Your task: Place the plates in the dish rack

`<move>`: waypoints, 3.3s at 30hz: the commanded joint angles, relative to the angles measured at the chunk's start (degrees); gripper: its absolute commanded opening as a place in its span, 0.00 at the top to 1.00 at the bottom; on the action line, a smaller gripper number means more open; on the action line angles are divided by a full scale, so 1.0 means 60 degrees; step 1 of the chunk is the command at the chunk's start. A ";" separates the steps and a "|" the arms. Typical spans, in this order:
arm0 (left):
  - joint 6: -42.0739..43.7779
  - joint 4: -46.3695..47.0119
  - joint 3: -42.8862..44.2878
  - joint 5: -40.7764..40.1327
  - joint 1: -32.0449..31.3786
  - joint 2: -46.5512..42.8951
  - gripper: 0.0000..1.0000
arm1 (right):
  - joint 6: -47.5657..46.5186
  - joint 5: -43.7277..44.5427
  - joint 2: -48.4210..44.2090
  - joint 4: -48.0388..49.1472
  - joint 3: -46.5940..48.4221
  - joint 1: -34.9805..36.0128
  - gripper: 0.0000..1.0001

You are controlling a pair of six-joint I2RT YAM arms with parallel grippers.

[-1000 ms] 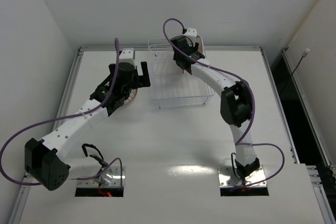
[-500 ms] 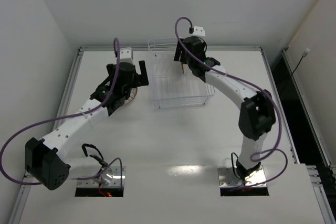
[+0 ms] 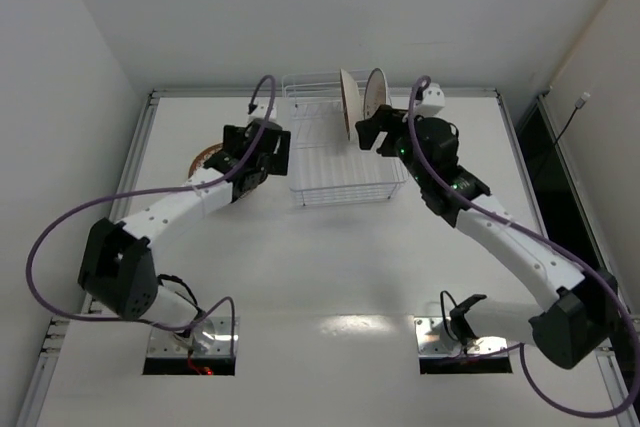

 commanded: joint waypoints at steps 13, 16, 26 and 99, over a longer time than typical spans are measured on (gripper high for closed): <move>0.0934 -0.0940 0.0945 0.0142 0.0052 0.2956 0.02 | -0.1125 -0.0646 -0.1389 0.0805 -0.1464 -0.0451 0.17; 0.0934 -0.0939 0.0945 -0.0034 0.0052 0.2868 0.02 | -0.1126 -0.0821 -0.1389 0.0805 -0.1669 -0.0554 0.17; 0.1125 -0.1114 0.0827 0.0975 0.0901 0.3747 0.10 | -0.1126 -0.1012 -0.1755 0.0805 -0.2050 -0.1051 0.16; -0.8630 1.3168 0.4239 1.0132 0.2674 0.5240 1.00 | -0.0482 -0.1789 -0.2561 0.1508 -0.3779 -0.3484 0.13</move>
